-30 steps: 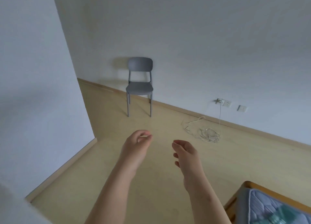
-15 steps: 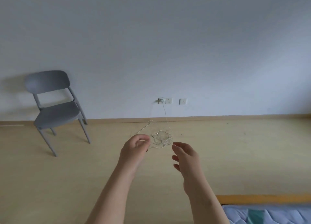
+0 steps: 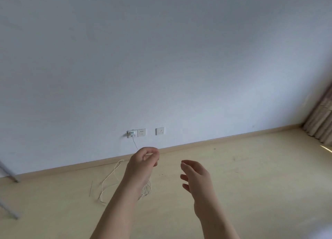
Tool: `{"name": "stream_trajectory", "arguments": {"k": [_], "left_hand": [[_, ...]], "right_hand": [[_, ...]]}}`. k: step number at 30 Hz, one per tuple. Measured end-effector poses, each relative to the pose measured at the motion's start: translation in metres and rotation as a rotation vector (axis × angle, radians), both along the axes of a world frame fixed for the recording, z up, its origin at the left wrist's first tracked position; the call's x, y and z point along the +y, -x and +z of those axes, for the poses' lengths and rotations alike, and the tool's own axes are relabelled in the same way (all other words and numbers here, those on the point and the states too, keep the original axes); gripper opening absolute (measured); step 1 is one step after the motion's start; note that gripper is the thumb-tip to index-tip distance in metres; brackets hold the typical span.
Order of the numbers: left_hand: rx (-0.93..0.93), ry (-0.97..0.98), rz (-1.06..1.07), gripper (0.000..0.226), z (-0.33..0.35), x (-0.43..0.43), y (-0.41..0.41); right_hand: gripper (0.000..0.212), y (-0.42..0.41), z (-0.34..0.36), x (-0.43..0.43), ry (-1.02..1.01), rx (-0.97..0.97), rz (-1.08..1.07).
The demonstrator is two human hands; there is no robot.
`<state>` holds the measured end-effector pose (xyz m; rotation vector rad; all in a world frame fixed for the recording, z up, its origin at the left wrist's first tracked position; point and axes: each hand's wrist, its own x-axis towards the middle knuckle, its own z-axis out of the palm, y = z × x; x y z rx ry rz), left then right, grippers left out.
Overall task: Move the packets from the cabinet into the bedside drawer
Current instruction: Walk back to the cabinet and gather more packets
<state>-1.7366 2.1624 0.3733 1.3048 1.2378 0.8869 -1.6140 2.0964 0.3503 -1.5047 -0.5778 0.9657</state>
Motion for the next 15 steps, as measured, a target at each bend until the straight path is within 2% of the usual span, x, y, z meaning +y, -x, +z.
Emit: {"name": "stream_trajectory", "arguments": {"k": [9, 15], "left_hand": [[0.053, -0.03, -0.218, 0.011, -0.014, 0.178, -0.165], [0.042, -0.059, -0.439, 0.011, 0.006, 0.286, -0.314]], "right_hand": [[0.008, -0.146, -0.018, 0.16, 0.016, 0.024, -0.154], [0.009, -0.278, 0.004, 0.249, -0.028, -0.013, -0.394]]}}
